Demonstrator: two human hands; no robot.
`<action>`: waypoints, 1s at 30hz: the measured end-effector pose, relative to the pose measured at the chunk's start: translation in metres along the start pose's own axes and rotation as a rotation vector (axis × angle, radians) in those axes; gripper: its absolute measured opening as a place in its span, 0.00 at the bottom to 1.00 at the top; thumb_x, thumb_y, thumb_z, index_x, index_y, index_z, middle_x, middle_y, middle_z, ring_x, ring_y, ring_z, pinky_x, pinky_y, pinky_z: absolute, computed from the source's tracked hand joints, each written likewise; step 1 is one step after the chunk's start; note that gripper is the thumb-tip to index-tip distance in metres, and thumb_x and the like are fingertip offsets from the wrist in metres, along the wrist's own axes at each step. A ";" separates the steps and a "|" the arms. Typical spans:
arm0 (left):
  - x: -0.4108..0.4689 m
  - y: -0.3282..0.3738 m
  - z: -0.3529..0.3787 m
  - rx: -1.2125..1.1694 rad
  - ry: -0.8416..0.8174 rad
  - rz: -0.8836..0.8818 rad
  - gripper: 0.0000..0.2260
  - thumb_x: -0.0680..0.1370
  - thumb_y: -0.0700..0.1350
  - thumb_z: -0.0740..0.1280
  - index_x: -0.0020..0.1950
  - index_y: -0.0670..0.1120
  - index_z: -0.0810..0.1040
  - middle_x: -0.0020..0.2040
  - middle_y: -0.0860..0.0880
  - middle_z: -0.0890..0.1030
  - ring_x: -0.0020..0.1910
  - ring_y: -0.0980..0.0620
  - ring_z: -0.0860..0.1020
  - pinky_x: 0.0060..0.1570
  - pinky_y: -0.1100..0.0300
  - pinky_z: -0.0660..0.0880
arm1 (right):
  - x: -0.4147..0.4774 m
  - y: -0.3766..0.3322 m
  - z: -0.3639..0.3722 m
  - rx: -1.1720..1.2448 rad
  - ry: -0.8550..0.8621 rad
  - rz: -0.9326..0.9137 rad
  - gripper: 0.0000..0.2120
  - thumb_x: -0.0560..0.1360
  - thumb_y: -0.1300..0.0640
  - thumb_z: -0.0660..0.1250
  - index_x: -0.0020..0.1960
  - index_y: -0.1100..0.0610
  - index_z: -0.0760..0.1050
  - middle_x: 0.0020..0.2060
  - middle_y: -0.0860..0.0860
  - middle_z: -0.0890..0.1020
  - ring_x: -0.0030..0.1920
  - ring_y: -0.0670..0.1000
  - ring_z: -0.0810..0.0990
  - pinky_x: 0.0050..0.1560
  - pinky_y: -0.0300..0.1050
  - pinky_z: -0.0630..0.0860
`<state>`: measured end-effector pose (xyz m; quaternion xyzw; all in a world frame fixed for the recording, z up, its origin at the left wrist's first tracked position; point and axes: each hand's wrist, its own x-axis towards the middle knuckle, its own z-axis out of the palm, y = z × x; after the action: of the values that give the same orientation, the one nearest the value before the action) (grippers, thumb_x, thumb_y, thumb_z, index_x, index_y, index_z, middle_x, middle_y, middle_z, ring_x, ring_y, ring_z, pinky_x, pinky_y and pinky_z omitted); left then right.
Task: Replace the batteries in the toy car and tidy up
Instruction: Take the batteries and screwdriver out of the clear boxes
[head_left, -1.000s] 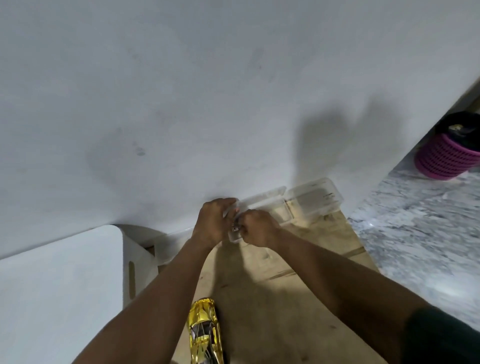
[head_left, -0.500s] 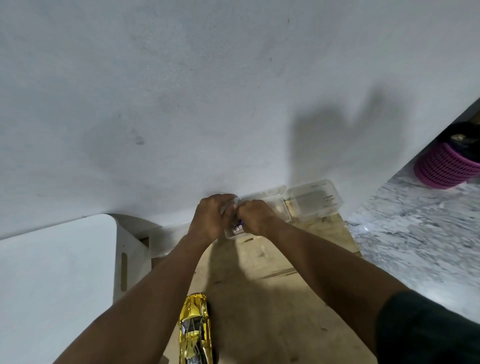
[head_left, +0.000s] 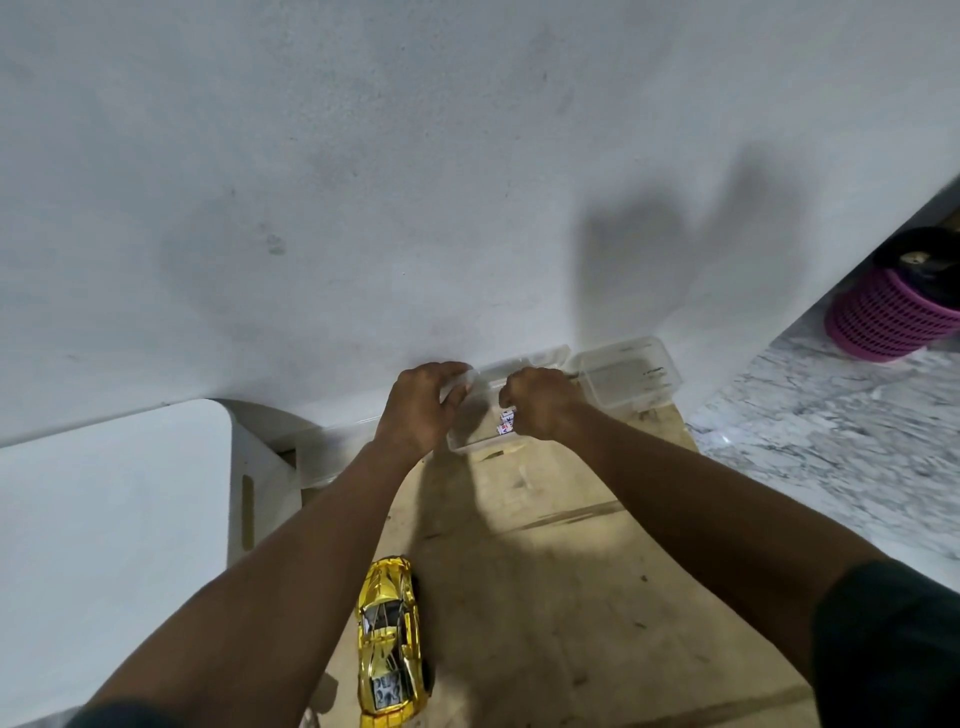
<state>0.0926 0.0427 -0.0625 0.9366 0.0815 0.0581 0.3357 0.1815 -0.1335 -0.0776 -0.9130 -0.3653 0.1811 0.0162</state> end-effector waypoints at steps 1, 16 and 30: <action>0.000 0.000 0.000 0.003 -0.001 -0.002 0.12 0.80 0.49 0.69 0.61 0.48 0.84 0.58 0.50 0.86 0.58 0.49 0.83 0.60 0.51 0.78 | -0.002 0.001 0.002 0.029 0.024 0.014 0.17 0.74 0.55 0.67 0.62 0.51 0.80 0.62 0.50 0.80 0.62 0.53 0.78 0.58 0.44 0.74; -0.004 0.002 0.000 0.042 -0.005 0.016 0.12 0.80 0.49 0.68 0.62 0.48 0.84 0.59 0.50 0.85 0.60 0.49 0.82 0.62 0.52 0.77 | -0.020 0.006 0.041 -0.039 0.256 -0.056 0.24 0.76 0.45 0.47 0.50 0.53 0.80 0.50 0.51 0.82 0.53 0.55 0.79 0.54 0.53 0.76; -0.006 0.008 0.000 0.046 0.009 0.025 0.12 0.80 0.47 0.68 0.62 0.46 0.84 0.59 0.48 0.85 0.60 0.48 0.82 0.62 0.54 0.76 | -0.019 0.000 0.047 0.256 0.176 -0.039 0.19 0.81 0.54 0.57 0.69 0.56 0.73 0.63 0.56 0.78 0.61 0.58 0.77 0.60 0.51 0.75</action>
<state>0.0873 0.0358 -0.0581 0.9447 0.0728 0.0647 0.3131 0.1528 -0.1513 -0.1149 -0.9084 -0.3542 0.1452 0.1679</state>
